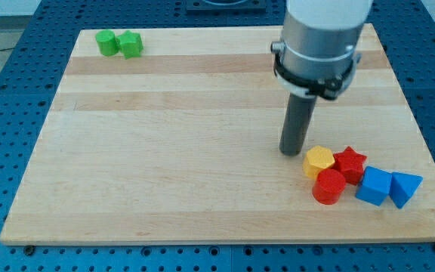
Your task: Put the yellow heart to the top side of the red star
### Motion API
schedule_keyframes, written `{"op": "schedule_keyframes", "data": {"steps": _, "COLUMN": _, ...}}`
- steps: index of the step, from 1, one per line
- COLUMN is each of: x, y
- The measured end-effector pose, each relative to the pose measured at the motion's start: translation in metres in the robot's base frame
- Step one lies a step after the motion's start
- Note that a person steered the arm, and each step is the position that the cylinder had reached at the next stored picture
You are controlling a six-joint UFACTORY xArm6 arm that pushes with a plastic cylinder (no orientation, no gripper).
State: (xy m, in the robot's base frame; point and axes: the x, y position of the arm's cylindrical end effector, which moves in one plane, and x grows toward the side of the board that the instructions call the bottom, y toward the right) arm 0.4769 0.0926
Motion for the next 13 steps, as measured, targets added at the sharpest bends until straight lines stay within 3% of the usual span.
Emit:
{"op": "schedule_keyframes", "data": {"steps": 3, "x": -0.152, "y": 0.000}}
{"op": "schedule_keyframes", "data": {"steps": 6, "x": -0.254, "y": 0.003}}
{"op": "schedule_keyframes", "data": {"steps": 9, "x": -0.235, "y": 0.063}}
{"op": "schedule_keyframes", "data": {"steps": 13, "x": -0.115, "y": 0.087}}
